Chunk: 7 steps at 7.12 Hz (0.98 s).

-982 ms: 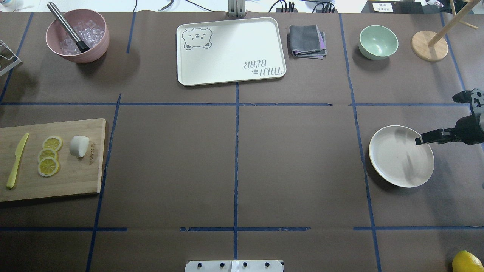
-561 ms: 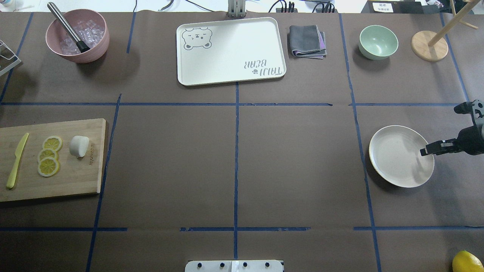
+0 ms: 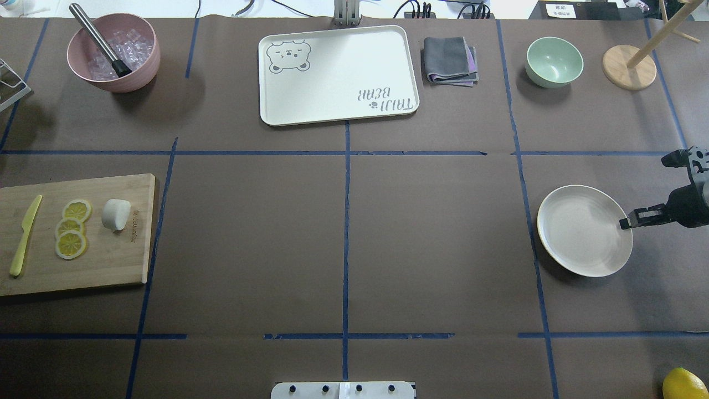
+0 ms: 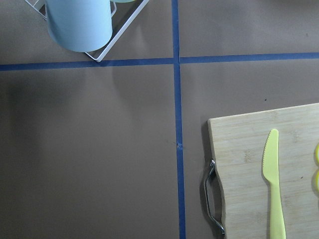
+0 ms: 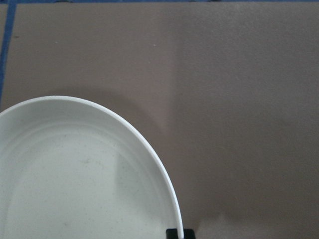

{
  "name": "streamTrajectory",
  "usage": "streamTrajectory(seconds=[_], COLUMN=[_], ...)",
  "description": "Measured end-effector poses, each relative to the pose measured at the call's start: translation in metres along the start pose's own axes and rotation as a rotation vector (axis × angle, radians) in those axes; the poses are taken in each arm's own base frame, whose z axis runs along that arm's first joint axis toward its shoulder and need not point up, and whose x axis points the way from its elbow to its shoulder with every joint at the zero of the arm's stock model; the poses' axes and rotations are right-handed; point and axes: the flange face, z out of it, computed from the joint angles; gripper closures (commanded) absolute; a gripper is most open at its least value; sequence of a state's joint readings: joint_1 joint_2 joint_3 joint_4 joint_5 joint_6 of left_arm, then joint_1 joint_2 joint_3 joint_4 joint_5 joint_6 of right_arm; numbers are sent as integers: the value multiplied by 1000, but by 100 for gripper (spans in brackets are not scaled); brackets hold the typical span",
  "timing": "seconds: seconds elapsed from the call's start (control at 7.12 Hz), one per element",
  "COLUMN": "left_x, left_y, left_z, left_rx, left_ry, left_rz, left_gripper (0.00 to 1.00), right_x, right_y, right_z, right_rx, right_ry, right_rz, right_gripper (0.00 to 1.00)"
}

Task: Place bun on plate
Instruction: 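Carry the white plate with the right gripper to the table center and lower it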

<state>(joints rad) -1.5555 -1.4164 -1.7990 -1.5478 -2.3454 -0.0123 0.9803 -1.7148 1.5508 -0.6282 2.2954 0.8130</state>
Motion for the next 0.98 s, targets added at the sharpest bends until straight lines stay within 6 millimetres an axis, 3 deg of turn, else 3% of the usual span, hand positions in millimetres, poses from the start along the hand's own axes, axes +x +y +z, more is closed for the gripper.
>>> streamTrajectory(seconds=[0.28, 0.56, 0.7, 0.84, 0.98], left_x=[0, 0, 0, 0, 0], left_y=[0, 0, 0, 0, 0], left_z=[0, 0, 0, 0, 0], left_rx=[-1, -1, 0, 0, 0], left_ry=[0, 0, 0, 0, 0], left_rz=[-1, -1, 0, 0, 1], left_gripper=[0, 0, 0, 0, 0], right_x=[-47, -110, -160, -224, -282], right_y=[-30, -82, -116, -144, -154], right_z=[-23, -38, -39, -32, -11], right_rx=[-2, 19, 21, 21, 32], right_ry=[-127, -211, -232, -232, -204], right_rz=[-56, -71, -39, 3, 32], right_gripper=[100, 100, 100, 100, 100])
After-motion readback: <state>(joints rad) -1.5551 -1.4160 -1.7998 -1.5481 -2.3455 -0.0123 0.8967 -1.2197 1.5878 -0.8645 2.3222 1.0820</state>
